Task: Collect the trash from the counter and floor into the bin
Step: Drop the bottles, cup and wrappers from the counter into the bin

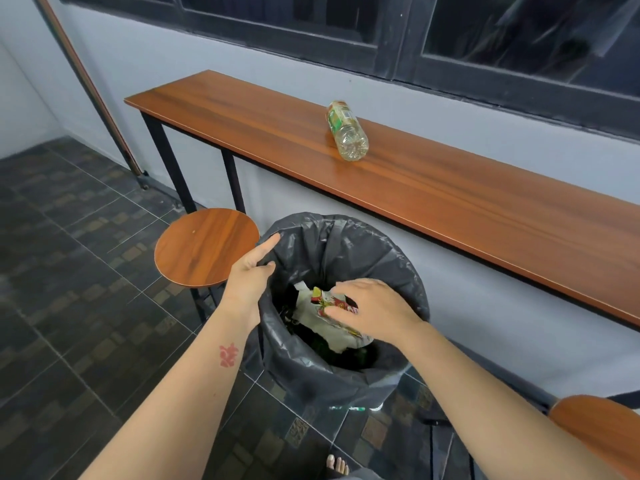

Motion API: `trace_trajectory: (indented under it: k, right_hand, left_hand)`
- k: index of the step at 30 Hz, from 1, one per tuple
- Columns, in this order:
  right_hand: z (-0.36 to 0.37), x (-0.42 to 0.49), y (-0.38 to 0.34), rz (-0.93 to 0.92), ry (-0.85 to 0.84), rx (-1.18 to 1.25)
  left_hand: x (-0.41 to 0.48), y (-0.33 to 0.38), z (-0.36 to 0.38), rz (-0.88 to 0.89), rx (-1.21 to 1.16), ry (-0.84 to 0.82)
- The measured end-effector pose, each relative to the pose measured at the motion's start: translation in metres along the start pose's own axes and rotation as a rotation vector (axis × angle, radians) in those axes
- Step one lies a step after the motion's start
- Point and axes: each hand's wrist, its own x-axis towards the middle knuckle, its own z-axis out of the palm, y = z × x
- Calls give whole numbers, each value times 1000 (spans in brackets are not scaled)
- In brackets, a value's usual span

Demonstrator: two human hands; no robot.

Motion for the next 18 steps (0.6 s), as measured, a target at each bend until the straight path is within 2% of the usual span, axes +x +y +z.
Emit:
trace_trajectory:
  k: [6, 9, 13, 18]
  right_hand:
    - [-45, 49, -1, -48, 553, 166]
    - [-64, 80, 2, -38, 734, 153]
    - [-83, 124, 7, 101, 802, 69]
    - [-107, 178, 16, 354, 742, 51]
  left_hand:
    - [25, -5, -6, -27, -44, 45]
    - [40, -10, -13, -33, -64, 42]
    - [65, -15, -28, -46, -69, 24]
    - [96, -10, -45, -64, -28, 12]
